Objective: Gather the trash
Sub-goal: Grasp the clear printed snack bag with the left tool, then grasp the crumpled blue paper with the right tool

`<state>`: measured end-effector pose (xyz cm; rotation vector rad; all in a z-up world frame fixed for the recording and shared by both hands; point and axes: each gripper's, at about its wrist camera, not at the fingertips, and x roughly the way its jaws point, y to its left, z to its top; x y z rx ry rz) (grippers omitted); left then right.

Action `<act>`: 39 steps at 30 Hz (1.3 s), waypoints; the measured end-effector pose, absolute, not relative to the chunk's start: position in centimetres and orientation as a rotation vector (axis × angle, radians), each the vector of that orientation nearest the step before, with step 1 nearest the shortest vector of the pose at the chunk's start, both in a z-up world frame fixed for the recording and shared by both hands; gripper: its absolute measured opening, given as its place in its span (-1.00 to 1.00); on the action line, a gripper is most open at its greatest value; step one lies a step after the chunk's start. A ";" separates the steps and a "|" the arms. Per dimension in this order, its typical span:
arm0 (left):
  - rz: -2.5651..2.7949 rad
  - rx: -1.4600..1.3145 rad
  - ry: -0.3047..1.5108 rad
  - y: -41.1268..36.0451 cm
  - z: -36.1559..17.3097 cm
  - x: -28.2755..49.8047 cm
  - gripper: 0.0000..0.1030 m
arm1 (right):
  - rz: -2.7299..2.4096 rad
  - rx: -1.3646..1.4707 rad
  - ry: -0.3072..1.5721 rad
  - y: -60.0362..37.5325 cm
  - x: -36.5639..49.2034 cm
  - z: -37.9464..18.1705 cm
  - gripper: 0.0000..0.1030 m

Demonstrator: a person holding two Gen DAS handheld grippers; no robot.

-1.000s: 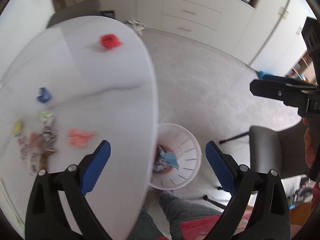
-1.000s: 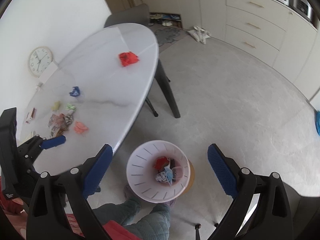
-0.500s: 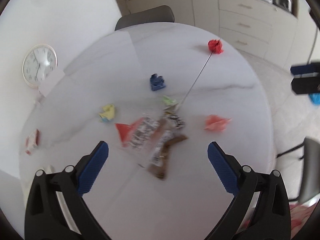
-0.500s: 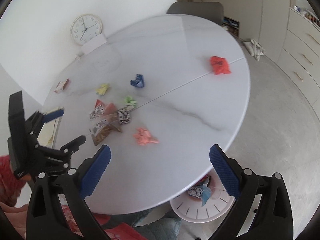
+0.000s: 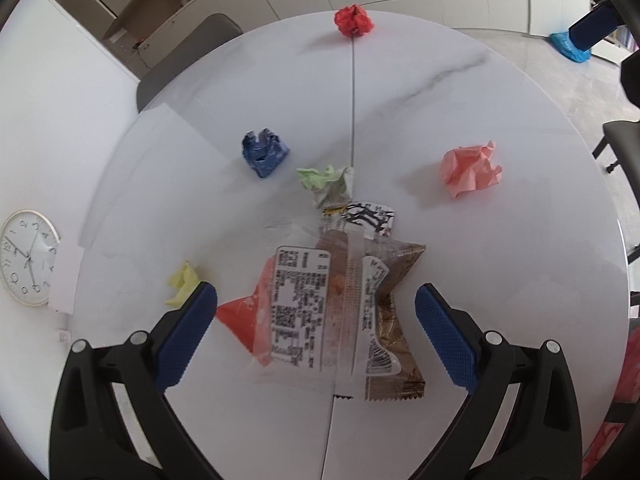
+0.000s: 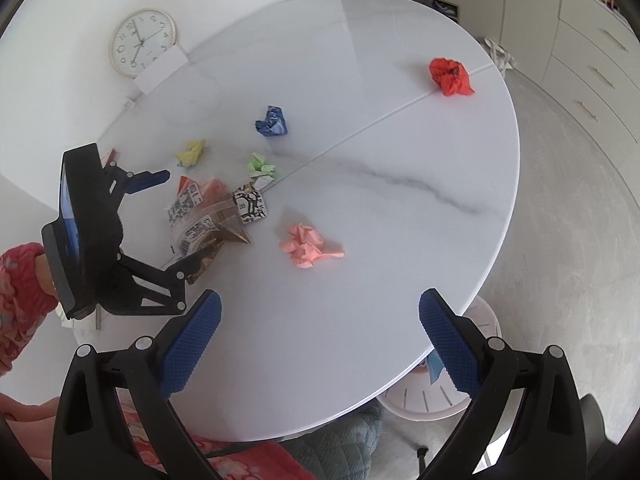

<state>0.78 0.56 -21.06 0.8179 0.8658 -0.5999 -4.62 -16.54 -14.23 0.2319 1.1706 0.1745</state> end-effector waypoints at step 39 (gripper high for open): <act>-0.348 0.293 0.907 7.9 -19.0 -3.6 0.09 | 0.230 -0.109 1.304 -3.1 18.9 -22.5 0.32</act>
